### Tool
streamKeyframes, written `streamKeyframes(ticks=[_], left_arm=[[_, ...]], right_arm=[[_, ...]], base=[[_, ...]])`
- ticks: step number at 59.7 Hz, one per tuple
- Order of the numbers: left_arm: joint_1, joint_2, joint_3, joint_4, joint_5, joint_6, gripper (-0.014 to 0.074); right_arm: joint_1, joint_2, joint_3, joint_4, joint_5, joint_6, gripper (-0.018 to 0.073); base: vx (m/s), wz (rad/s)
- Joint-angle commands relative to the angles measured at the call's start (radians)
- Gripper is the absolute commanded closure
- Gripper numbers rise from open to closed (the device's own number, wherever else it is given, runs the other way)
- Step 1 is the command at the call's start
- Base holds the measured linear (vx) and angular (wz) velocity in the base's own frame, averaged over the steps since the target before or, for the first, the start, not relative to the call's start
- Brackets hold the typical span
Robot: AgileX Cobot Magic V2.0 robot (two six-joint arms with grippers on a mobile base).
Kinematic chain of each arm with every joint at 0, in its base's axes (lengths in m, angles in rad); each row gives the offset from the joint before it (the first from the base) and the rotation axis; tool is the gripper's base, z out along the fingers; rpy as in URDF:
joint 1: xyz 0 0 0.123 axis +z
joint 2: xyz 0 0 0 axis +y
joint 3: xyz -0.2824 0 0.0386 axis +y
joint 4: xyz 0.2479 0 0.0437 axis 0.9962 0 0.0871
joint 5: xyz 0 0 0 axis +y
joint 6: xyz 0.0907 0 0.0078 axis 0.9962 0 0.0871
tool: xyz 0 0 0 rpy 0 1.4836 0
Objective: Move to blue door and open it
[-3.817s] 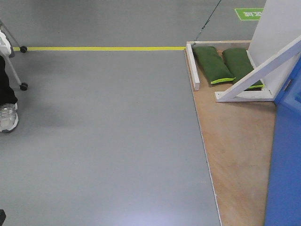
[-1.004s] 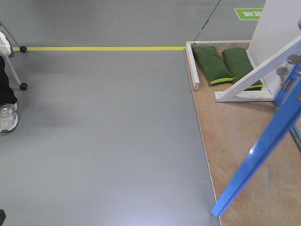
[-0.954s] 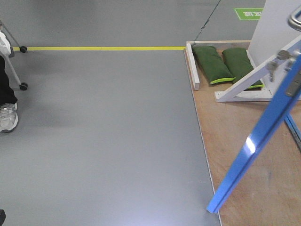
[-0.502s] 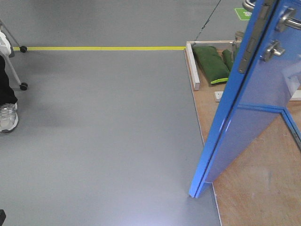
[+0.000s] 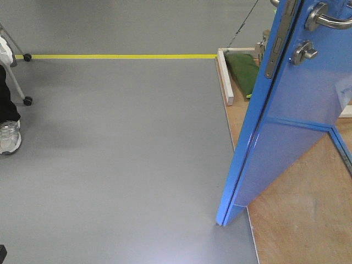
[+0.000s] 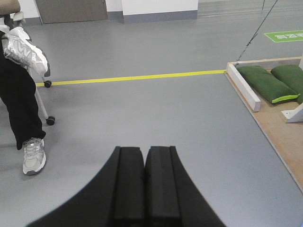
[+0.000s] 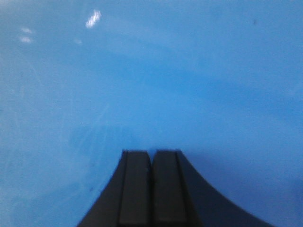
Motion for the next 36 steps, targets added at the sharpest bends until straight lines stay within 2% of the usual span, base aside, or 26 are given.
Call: streamKeyframes(ticks=[1, 36], left_arm=[[-0.001, -0.010, -0.032, 0.002, -0.080, -0.004, 0.0526], [-0.001, -0.010, -0.032, 0.002, -0.080, -0.004, 0.0526]], right_arm=[[0.006, -0.031, -0.036, 0.029, -0.009, -0.010, 0.0564], [0.001, -0.031, -0.035, 0.026, -0.019, -0.009, 0.0564]], base=[[0.00, 0.00], [0.00, 0.00]])
